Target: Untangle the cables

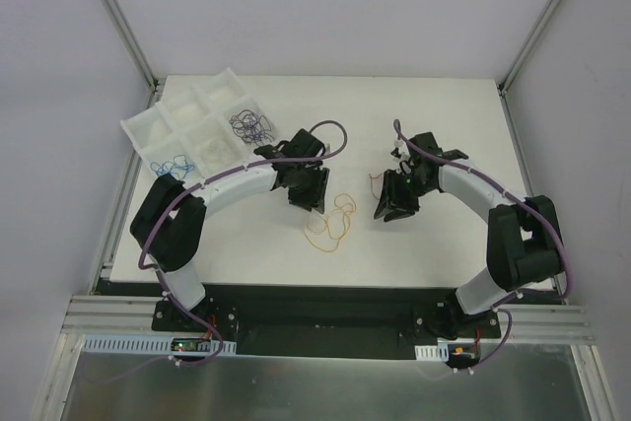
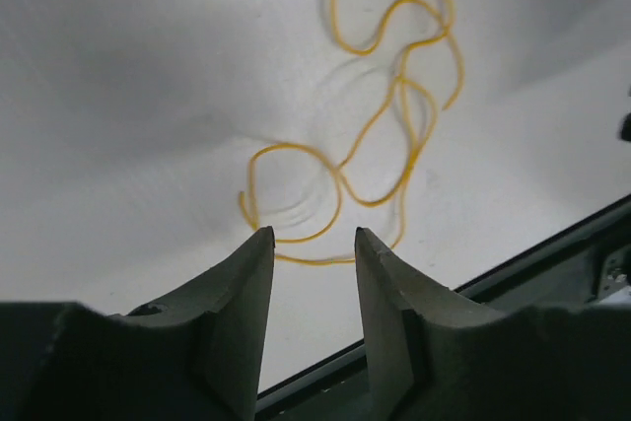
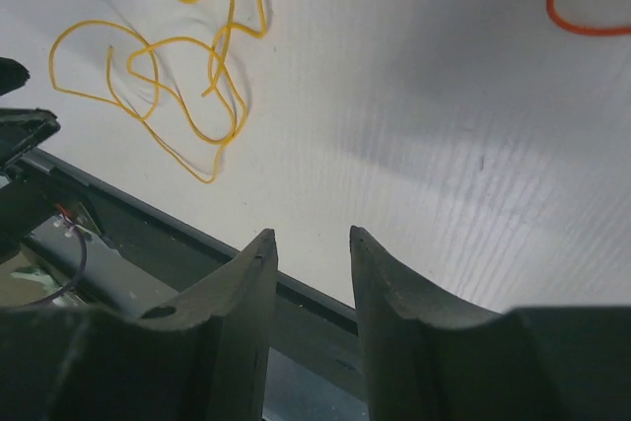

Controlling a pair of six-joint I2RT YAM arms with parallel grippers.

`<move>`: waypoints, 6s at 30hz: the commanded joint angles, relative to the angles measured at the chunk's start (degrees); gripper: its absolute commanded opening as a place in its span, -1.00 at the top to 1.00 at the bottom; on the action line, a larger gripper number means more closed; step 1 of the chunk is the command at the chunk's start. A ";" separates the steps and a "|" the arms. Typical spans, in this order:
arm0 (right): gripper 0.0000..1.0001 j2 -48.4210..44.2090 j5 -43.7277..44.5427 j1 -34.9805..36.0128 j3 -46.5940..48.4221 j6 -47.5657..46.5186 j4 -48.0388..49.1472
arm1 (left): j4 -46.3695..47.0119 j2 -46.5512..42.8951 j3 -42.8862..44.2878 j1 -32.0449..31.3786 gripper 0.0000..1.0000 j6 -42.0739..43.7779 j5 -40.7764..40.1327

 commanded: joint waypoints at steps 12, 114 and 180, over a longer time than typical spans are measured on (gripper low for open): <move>0.25 -7.20 -2.77 -3.53 -3.72 1.15 0.20 | -12.35 10.57 15.42 -8.55 -0.98 3.34 -16.36; 0.31 -10.29 12.96 -10.39 7.61 3.08 -14.57 | 11.45 23.52 51.84 41.11 -0.17 3.16 -14.37; -0.24 -16.08 4.62 -6.70 -2.58 4.93 -5.78 | -10.26 21.90 25.53 -9.34 -0.29 5.69 4.26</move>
